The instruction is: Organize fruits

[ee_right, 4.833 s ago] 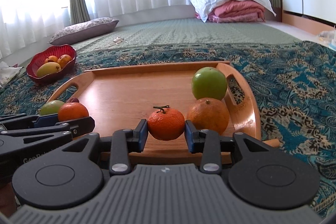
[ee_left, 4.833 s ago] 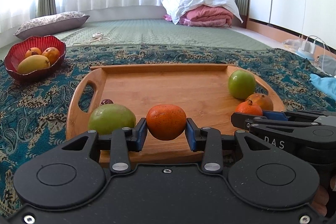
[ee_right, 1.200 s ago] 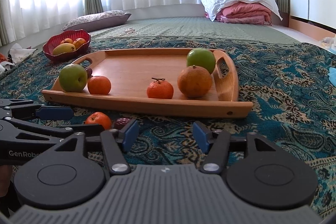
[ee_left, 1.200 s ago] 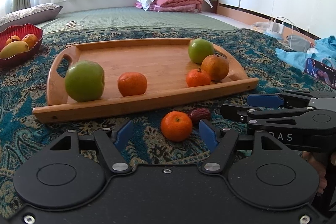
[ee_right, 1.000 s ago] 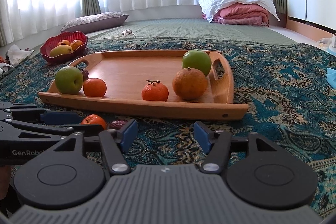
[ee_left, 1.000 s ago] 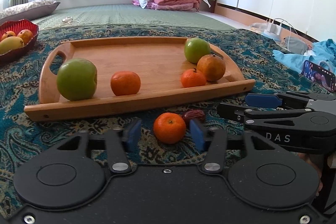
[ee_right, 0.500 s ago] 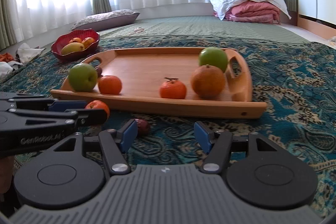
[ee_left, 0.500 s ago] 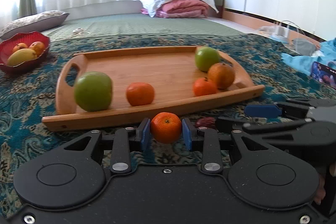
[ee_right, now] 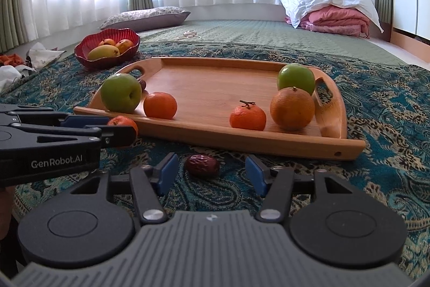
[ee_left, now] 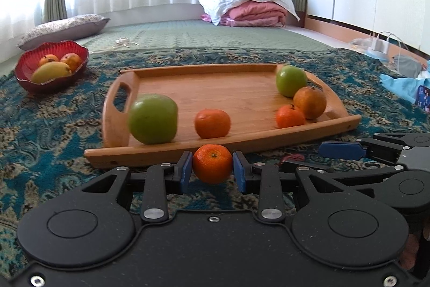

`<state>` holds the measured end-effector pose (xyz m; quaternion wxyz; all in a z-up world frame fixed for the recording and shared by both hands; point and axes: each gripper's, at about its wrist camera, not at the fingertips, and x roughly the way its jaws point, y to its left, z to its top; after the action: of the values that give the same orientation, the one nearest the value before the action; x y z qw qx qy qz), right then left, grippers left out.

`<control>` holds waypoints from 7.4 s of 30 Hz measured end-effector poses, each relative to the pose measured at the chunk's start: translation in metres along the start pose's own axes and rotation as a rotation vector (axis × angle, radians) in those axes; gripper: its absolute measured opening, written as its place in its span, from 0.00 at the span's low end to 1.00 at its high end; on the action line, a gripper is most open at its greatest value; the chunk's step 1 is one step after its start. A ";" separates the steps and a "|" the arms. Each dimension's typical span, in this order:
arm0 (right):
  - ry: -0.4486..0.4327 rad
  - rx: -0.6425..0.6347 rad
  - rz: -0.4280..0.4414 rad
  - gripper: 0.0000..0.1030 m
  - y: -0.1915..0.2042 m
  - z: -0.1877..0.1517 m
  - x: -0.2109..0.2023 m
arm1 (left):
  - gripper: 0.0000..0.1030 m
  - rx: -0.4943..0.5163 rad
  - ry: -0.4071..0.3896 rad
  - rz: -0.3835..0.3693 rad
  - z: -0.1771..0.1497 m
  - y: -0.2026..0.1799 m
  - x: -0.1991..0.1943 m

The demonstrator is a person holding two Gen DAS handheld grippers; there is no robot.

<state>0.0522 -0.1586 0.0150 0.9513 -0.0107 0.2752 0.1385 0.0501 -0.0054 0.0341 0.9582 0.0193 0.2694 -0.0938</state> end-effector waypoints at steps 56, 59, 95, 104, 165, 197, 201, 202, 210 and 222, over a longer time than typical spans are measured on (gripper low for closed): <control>-0.057 0.136 -0.099 0.33 -0.029 0.091 0.039 | 0.30 -0.097 -0.038 0.020 0.105 0.041 0.044; -0.038 0.132 -0.102 0.33 -0.034 0.095 0.050 | 0.30 -0.091 0.001 0.024 0.108 0.042 0.061; 0.149 0.161 -0.110 0.34 -0.053 0.113 0.129 | 0.30 -0.143 0.212 0.048 0.120 0.072 0.154; 0.170 0.150 -0.114 0.34 -0.050 0.109 0.136 | 0.30 -0.129 0.214 0.050 0.116 0.070 0.159; -0.047 0.068 -0.155 0.85 -0.034 0.101 0.032 | 0.95 -0.062 -0.043 0.035 0.105 0.047 0.038; -0.057 0.066 -0.199 0.87 -0.012 0.027 -0.004 | 0.96 -0.036 -0.083 0.046 0.032 0.021 -0.006; -0.035 0.059 -0.215 0.87 -0.012 0.014 -0.001 | 0.96 -0.054 -0.066 0.051 0.019 0.021 -0.002; -0.028 0.060 -0.216 0.87 -0.013 0.011 0.000 | 0.96 -0.061 -0.060 0.052 0.016 0.021 0.000; 0.016 0.072 -0.234 0.87 -0.017 -0.005 0.011 | 0.96 -0.054 -0.015 0.078 -0.003 0.020 0.014; 0.027 0.091 -0.239 0.94 -0.020 -0.012 0.021 | 0.98 -0.076 0.053 0.103 -0.014 0.019 0.032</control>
<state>0.0683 -0.1738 -0.0076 0.9568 -0.0022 0.2907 0.0115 0.0733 0.0095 0.0055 0.9545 -0.0005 0.2965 -0.0334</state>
